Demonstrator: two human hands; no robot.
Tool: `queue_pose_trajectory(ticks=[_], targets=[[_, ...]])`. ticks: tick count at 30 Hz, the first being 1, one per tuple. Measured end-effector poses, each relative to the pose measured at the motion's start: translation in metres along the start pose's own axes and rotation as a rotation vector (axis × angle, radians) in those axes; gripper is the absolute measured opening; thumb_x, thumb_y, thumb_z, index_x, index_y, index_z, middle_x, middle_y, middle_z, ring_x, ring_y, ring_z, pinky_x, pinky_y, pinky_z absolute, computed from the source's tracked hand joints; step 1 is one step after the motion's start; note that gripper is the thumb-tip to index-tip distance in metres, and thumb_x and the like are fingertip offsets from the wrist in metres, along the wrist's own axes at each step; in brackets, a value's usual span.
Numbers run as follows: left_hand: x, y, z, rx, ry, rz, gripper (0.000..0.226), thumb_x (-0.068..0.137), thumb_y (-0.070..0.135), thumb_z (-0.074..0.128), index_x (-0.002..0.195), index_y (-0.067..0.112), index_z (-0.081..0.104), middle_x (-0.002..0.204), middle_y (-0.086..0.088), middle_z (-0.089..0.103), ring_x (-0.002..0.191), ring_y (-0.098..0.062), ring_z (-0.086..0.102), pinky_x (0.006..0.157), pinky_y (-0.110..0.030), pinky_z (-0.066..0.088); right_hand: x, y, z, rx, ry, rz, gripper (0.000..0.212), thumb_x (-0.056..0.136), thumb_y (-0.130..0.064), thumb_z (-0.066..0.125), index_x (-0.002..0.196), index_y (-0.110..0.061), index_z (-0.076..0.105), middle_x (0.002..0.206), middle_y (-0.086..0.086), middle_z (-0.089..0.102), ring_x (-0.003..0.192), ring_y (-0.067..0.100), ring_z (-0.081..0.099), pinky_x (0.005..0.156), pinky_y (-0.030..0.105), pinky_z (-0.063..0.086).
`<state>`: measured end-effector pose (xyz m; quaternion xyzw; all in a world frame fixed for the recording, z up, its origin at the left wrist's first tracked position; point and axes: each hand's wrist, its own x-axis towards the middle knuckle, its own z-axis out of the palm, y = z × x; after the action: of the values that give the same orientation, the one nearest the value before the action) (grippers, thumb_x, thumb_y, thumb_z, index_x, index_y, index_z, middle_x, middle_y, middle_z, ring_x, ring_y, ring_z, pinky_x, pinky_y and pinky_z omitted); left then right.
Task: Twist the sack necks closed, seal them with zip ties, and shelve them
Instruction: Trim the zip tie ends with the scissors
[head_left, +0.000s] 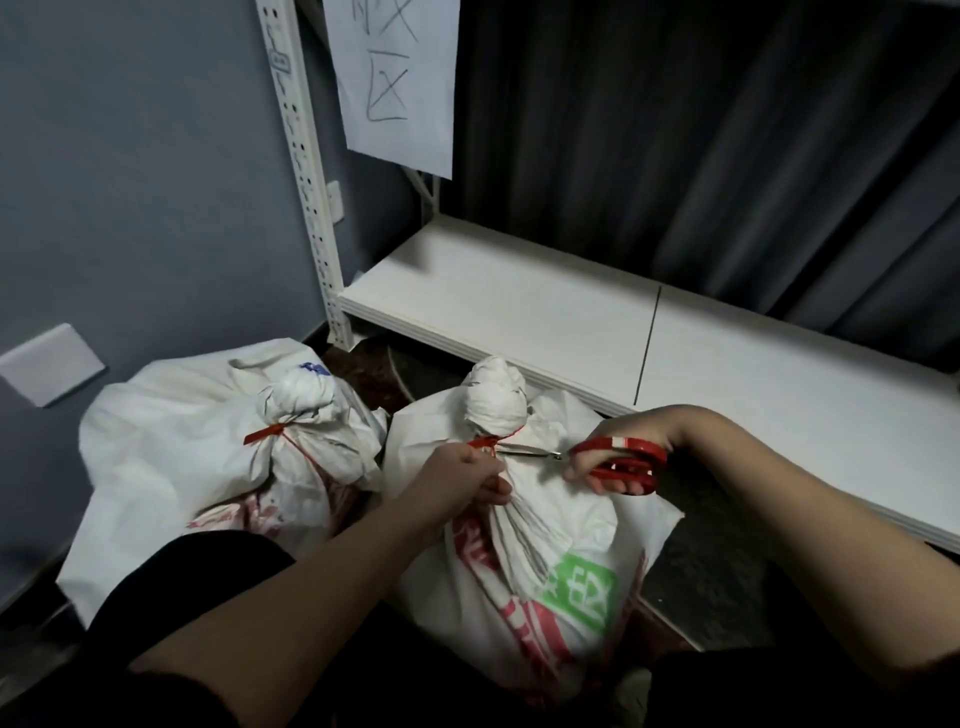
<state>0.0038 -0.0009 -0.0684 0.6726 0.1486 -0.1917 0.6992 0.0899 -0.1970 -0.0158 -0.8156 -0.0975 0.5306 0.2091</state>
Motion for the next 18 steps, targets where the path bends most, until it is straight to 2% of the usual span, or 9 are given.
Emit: queue_pose_trajectory(ticks=[4, 8, 10, 14, 18], targets=[[0.002, -0.001, 0.001, 0.017, -0.007, 0.008, 0.01, 0.094, 0.011, 0.055, 0.092, 0.001, 0.053, 0.068, -0.006, 0.063, 0.043, -0.002, 0.062, 0.039, -0.011, 0.039, 0.01, -0.019, -0.011, -0.171, 0.027, 0.041, 0.017, 0.091, -0.018, 0.054, 0.08, -0.008, 0.06, 0.064, 0.005, 0.049, 0.043, 0.01, 0.047, 0.044, 0.016, 0.04], [0.002, -0.002, 0.0, -0.019, 0.005, 0.018, 0.017, 0.093, 0.009, 0.056, 0.077, 0.005, 0.054, 0.059, -0.001, 0.064, 0.042, -0.002, 0.061, 0.04, -0.011, 0.039, 0.016, -0.028, -0.021, -0.218, 0.032, 0.073, 0.017, 0.089, -0.017, 0.056, 0.075, -0.009, 0.062, 0.062, 0.003, 0.051, 0.046, 0.01, 0.049, 0.045, 0.015, 0.041], [0.003, -0.003, -0.002, -0.01, -0.003, 0.012, 0.013, 0.093, 0.009, 0.057, 0.081, 0.005, 0.055, 0.064, -0.003, 0.064, 0.044, -0.002, 0.063, 0.04, -0.011, 0.039, 0.019, -0.03, -0.024, -0.206, 0.02, 0.077, 0.014, 0.086, -0.018, 0.059, 0.084, -0.006, 0.066, 0.061, 0.001, 0.053, 0.051, 0.012, 0.048, 0.046, 0.016, 0.041], [0.003, -0.004, -0.003, 0.007, -0.029, 0.017, 0.009, 0.092, 0.011, 0.058, 0.086, 0.006, 0.056, 0.066, -0.004, 0.065, 0.049, -0.003, 0.065, 0.041, -0.011, 0.04, 0.019, -0.036, -0.033, -0.232, 0.022, 0.05, 0.014, 0.088, -0.016, 0.059, 0.092, -0.004, 0.065, 0.055, -0.003, 0.055, 0.044, 0.008, 0.048, 0.044, 0.015, 0.039], [0.002, -0.003, -0.004, -0.01, -0.022, 0.021, 0.011, 0.092, 0.012, 0.059, 0.082, 0.009, 0.057, 0.067, -0.001, 0.066, 0.051, -0.002, 0.065, 0.042, -0.01, 0.041, 0.017, -0.04, -0.035, -0.213, -0.003, 0.02, 0.007, 0.085, -0.012, 0.061, 0.082, -0.007, 0.065, 0.052, -0.007, 0.057, 0.045, 0.006, 0.05, 0.045, 0.014, 0.041]])
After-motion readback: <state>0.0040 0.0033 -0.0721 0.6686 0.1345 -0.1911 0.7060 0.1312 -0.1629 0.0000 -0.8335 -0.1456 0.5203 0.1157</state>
